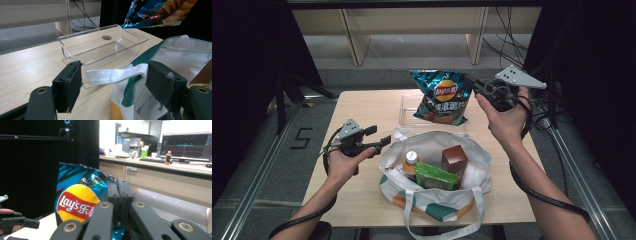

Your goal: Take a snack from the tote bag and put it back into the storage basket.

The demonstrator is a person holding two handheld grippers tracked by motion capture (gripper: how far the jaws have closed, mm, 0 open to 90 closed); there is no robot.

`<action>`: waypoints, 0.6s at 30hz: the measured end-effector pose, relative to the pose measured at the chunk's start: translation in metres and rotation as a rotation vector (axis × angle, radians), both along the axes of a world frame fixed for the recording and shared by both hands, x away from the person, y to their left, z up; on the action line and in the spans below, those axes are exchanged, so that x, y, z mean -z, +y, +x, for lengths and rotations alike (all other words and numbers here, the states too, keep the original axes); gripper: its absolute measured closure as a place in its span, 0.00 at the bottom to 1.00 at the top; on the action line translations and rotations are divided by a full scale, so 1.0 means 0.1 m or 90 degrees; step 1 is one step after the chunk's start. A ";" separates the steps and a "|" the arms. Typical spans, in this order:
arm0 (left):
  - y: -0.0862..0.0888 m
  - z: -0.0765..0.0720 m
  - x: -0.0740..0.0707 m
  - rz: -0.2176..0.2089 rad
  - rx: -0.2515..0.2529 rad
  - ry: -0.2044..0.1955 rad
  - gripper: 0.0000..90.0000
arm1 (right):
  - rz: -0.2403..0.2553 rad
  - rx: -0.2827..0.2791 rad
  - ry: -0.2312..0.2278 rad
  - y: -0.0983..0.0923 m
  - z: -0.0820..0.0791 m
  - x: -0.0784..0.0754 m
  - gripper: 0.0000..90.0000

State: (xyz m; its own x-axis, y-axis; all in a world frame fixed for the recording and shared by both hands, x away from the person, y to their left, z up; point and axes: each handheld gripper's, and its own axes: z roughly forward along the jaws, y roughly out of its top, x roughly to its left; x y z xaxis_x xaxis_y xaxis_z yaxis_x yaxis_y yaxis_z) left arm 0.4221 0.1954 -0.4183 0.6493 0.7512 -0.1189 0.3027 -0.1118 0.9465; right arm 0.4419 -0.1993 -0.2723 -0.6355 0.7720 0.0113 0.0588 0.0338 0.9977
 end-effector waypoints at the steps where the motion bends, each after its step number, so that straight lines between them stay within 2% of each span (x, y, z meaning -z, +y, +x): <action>1: 0.00 0.00 0.00 -0.001 -0.001 0.000 0.31 | -0.001 -0.006 -0.002 0.00 0.02 0.00 1.00; 4: 0.00 0.00 0.00 -0.004 -0.002 0.001 0.31 | -0.001 0.002 0.004 0.00 0.05 0.01 1.00; 5: 0.00 0.00 0.00 -0.002 -0.002 0.000 0.31 | -0.005 0.003 -0.005 -0.01 0.07 0.01 1.00; 6: 0.00 0.00 0.00 -0.001 -0.003 -0.001 0.31 | 0.000 0.003 0.006 0.00 0.07 0.02 1.00; 10: 0.00 0.00 0.00 -0.002 -0.005 -0.002 0.30 | -0.002 0.008 0.011 0.00 0.13 0.03 1.00; 15: 0.00 0.00 0.00 -0.001 -0.003 -0.002 0.30 | -0.007 0.012 0.005 0.00 0.19 0.03 1.00; 18: -0.01 0.00 0.00 -0.002 -0.004 -0.002 0.30 | 0.000 0.016 0.008 0.01 0.21 0.03 1.00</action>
State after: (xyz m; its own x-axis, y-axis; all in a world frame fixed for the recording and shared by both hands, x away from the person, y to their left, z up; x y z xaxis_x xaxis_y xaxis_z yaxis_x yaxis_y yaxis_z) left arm 0.4218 0.1949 -0.4181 0.6453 0.7546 -0.1189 0.3002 -0.1073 0.9478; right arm 0.4628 -0.1986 -0.2756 -0.6154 0.7880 0.0199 0.0729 0.0317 0.9968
